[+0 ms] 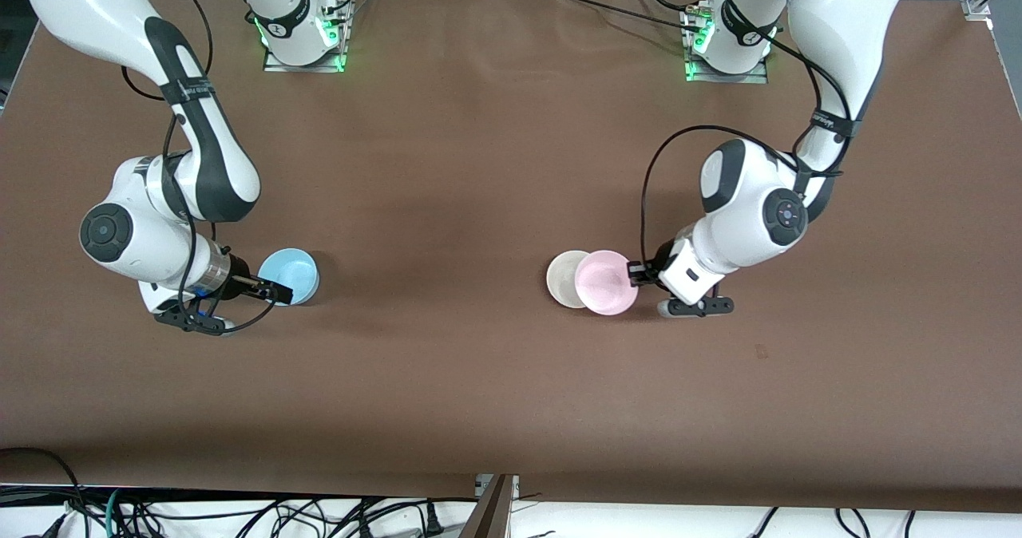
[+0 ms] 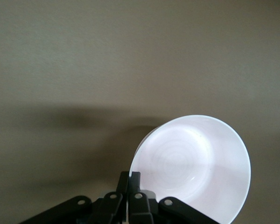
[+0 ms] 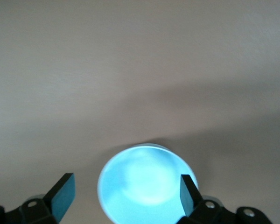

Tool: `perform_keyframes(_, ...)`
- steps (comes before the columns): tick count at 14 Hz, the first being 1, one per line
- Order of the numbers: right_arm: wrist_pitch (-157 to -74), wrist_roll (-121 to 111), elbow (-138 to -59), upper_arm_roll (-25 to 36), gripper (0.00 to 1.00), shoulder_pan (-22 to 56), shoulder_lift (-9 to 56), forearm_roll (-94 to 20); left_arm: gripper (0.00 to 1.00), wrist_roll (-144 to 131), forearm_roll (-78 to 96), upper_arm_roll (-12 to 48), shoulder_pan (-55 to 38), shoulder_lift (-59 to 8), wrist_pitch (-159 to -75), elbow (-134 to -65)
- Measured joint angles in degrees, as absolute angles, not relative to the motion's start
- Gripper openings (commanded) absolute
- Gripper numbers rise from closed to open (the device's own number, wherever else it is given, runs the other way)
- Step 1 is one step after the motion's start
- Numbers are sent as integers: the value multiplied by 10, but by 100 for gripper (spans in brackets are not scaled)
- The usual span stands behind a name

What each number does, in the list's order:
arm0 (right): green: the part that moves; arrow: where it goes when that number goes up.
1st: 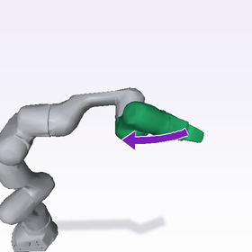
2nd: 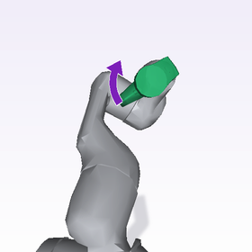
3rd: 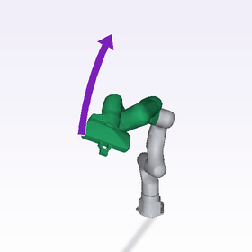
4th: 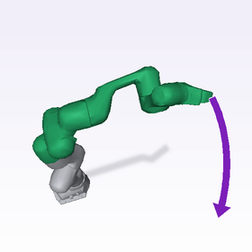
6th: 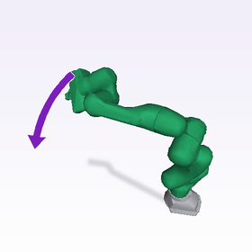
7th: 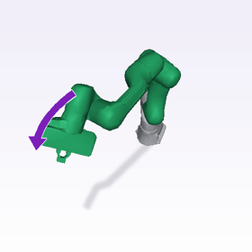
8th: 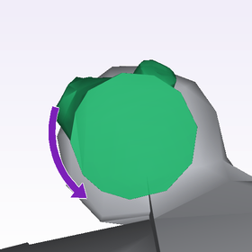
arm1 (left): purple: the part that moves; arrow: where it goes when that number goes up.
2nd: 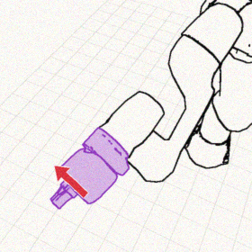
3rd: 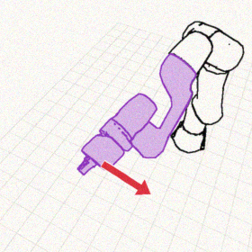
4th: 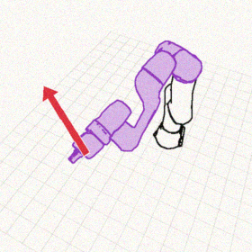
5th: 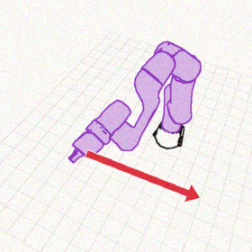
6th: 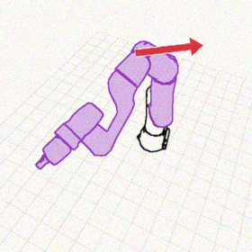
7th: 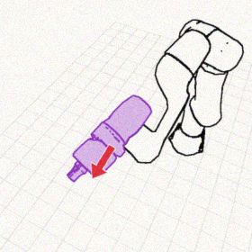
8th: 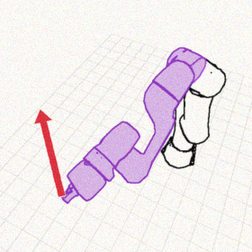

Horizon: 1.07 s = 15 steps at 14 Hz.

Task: Stack pink and blue bowls on white bowl
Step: 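Lower the pink bowl onto the white bowl while the right gripper grasps the blue bowl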

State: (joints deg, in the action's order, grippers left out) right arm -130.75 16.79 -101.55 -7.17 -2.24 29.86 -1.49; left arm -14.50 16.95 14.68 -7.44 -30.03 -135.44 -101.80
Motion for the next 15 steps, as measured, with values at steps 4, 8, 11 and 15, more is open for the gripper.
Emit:
perform_keyframes(4,-1376,162,-1051,-61,99,-26,314,-15,0,-145,164,167,-78,-313,-1372,-1020)
perform_keyframes(8,-1452,131,-1102,-52,99,-26,325,-14,0,-147,122,175,-84,-330,-1386,-1020)
perform_keyframes(11,-1456,104,-1111,-45,97,-26,325,-14,0,-147,105,176,-84,-334,-1386,-1023)
perform_keyframes(15,-1456,87,-1112,-42,85,-26,324,-14,0,-147,93,176,-84,-338,-1394,-1024)
